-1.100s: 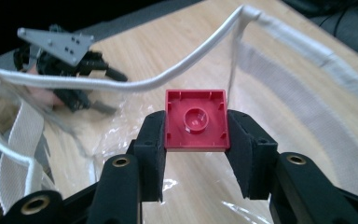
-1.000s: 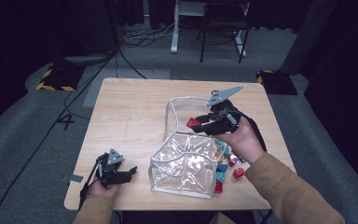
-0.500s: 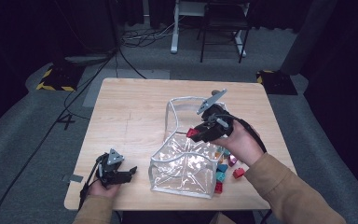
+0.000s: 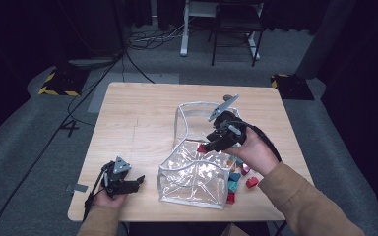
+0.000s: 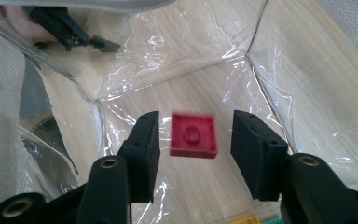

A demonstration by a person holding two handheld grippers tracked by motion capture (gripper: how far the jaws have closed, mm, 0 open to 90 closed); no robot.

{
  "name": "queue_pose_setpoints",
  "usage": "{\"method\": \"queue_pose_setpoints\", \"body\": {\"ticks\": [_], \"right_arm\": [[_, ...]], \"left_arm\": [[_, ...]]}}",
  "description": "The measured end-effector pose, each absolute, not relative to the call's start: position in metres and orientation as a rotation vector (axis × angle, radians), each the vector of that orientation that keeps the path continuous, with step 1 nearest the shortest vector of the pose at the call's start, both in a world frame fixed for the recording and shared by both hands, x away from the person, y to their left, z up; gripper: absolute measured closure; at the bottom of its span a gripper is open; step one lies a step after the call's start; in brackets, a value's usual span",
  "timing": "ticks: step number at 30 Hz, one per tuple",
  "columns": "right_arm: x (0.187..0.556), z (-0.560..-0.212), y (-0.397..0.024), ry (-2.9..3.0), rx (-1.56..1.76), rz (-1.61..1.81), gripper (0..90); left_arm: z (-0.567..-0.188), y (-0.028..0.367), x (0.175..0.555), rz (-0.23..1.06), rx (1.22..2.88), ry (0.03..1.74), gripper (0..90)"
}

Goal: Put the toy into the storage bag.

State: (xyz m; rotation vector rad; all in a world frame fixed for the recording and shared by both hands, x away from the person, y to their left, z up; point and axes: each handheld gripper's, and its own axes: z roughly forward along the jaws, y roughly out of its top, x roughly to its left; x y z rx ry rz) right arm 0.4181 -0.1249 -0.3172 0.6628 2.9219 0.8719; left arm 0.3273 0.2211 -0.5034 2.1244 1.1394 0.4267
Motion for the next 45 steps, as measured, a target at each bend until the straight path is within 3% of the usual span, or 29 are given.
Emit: {"method": "queue_pose_setpoints", "body": {"ticks": [20,45], "right_arm": [[0.401,-0.291,-0.147,2.776,0.614,1.106,48.6],[0.378,-0.262,-0.248,2.463,0.745,1.352,43.8]], "left_arm": [[-0.503,0.221,0.327,0.426,2.124,1.139,25.2],[-0.503,0.221,0.327,0.427,2.124,1.139,25.1]]}}
